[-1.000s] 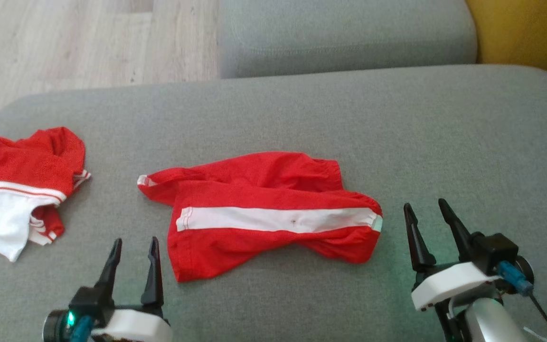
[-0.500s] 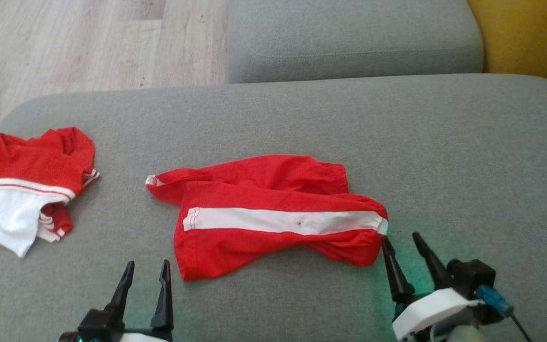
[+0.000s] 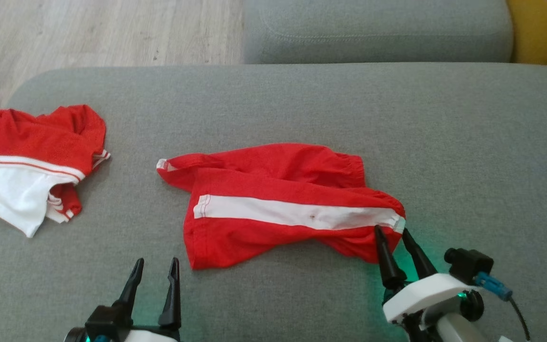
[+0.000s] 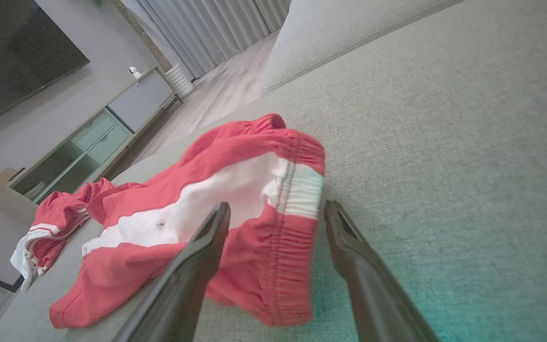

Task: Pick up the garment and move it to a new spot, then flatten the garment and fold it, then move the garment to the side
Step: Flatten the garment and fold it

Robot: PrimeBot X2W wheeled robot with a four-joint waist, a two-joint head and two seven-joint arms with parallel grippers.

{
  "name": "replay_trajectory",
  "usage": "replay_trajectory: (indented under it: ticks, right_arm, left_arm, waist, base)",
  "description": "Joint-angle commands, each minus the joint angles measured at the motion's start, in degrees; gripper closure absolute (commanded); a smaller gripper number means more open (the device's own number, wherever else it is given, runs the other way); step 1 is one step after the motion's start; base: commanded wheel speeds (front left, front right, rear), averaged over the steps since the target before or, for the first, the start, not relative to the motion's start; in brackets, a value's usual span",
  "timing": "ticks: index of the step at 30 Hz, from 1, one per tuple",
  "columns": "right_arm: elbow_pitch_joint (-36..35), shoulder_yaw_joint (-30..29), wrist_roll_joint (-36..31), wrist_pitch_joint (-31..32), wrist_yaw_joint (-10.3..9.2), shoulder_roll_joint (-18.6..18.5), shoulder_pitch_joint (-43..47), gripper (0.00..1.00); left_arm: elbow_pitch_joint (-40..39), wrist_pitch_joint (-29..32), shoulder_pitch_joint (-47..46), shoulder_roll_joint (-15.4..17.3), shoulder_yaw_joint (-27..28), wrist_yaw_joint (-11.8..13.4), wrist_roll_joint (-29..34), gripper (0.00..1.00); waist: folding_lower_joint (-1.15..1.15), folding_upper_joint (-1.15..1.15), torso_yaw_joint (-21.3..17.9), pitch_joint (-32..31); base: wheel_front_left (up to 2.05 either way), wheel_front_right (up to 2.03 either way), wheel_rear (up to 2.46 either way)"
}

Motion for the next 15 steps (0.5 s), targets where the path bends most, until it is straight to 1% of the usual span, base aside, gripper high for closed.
replay_trajectory:
  ticks: [1,6,10,15]
  right_arm:
    - [-1.1,1.1,1.1,-0.4,-0.03,-0.8,-2.7,0.00]
    - [-0.6,2.6,5.3,-0.4,-0.03,-1.5,-3.5,0.00]
    - [-1.9,5.2,8.0,-0.4,-0.03,-2.7,-4.7,0.00]
    - [-3.6,7.0,10.2,-0.4,-0.03,-3.6,-5.2,0.00]
  left_arm:
    - [-1.4,-0.3,-3.1,0.0,1.3,-0.3,-0.4,0.00]
    - [-1.3,-0.3,-3.5,0.0,0.3,-0.4,-0.8,0.00]
    - [-1.1,-0.3,-4.0,0.0,-0.3,-0.4,-1.0,0.00]
    - [-0.7,-0.3,-4.3,0.0,-1.0,-0.5,-1.1,0.00]
  waist:
    - [0.00,0.00,0.1,0.3]
    - [0.00,0.00,0.2,1.1]
    - [0.00,0.00,0.1,1.9]
    - [0.00,0.00,-0.1,2.4]
  base:
    - [0.00,0.00,0.00]
    - [0.00,0.00,0.00]
    - [0.00,0.00,0.00]
    - [0.00,0.00,0.00]
